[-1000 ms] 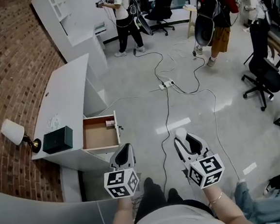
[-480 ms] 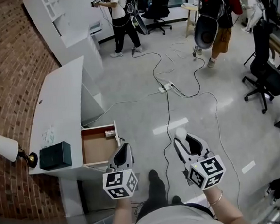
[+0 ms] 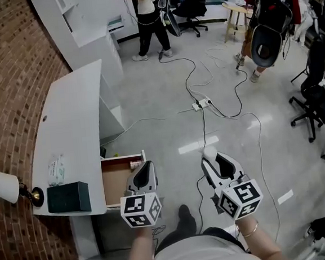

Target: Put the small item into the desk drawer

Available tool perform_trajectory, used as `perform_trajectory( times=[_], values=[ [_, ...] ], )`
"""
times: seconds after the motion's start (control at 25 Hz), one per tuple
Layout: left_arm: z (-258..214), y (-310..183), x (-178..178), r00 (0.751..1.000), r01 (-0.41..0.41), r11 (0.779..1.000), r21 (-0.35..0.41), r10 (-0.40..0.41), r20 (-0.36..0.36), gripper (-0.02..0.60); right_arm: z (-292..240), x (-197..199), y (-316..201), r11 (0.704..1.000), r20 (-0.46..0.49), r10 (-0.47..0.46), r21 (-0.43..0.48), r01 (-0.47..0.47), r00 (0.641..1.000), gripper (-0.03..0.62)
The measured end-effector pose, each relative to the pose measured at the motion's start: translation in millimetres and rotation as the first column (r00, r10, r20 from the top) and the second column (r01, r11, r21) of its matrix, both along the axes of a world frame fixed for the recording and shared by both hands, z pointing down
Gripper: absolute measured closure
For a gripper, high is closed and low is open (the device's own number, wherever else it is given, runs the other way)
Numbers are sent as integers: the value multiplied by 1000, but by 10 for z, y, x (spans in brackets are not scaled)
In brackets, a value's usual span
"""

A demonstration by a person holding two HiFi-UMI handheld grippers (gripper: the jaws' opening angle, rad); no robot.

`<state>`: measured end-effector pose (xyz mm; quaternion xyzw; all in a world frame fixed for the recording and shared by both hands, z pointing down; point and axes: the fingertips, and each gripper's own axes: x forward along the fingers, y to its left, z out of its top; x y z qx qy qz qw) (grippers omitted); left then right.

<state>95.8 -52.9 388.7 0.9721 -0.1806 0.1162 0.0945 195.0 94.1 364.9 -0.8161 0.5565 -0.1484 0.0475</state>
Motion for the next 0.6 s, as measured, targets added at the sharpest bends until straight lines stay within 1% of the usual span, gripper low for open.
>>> perform_trajectory(
  times=[0.24, 0.44, 0.6],
  values=[
    [3, -488, 53, 1000, 10, 1000, -12, -10, -5, 552, -3, 97, -523, 1000, 5, -25, -3, 25, 1000, 428],
    [37, -743, 12, 997, 70, 997, -26, -71, -16, 552, 22, 144, -807, 997, 14, -77, -11, 77, 997, 428],
    [39, -961, -69, 991, 133, 991, -35, -133, -20, 552, -3, 155, -1130, 989, 7, -144, -12, 145, 989, 428]
  ],
)
